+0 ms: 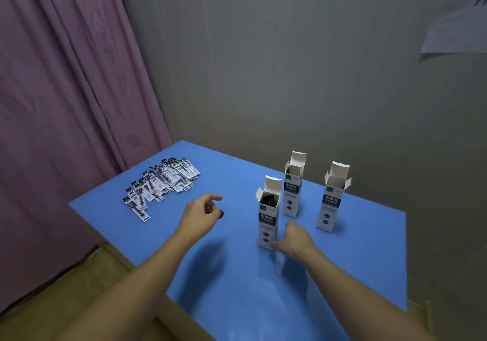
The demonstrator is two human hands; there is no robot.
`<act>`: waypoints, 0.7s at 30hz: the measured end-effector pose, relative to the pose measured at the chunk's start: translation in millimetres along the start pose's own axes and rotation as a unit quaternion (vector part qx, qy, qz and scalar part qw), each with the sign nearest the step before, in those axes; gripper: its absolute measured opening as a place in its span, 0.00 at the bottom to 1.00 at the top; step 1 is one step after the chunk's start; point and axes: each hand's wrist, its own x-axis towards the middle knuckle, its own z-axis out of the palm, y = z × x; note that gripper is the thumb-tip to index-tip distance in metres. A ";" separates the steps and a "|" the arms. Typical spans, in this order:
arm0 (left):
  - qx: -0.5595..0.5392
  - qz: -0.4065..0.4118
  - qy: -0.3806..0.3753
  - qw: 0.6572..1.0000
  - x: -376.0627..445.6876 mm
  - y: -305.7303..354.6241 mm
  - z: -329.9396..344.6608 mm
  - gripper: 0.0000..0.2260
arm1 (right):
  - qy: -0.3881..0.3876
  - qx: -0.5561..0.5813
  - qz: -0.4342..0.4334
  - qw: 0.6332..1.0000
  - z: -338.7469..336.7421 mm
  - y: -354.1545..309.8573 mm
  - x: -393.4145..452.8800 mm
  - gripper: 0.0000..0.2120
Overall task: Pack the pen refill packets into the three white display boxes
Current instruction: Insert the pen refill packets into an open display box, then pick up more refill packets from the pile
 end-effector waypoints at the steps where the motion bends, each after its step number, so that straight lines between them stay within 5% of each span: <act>1: 0.012 -0.006 0.002 1.000 -3.4 -5.8 -0.5 0.10 | -0.018 -0.041 0.010 0.999 0.9 1.0 -4.7 0.22; 3: 0.036 -0.019 0.002 0.999 -11.8 -17.3 -1.2 0.10 | -0.058 -0.107 0.009 0.993 4.5 2.0 -13.1 0.10; 9: 0.133 -0.067 -0.018 0.989 -34.8 -46.9 -15.1 0.12 | -0.123 -0.146 -0.088 0.978 19.4 -22.5 -27.1 0.07; 13: 0.199 -0.079 -0.017 0.977 -47.4 -56.7 -37.9 0.16 | -0.081 -0.136 -0.159 0.975 23.1 -57.2 -24.9 0.18; 21: 0.275 -0.089 -0.007 0.957 -61.3 -84.1 -105.7 0.17 | -0.043 -0.158 -0.242 0.956 47.8 -147.2 -20.5 0.21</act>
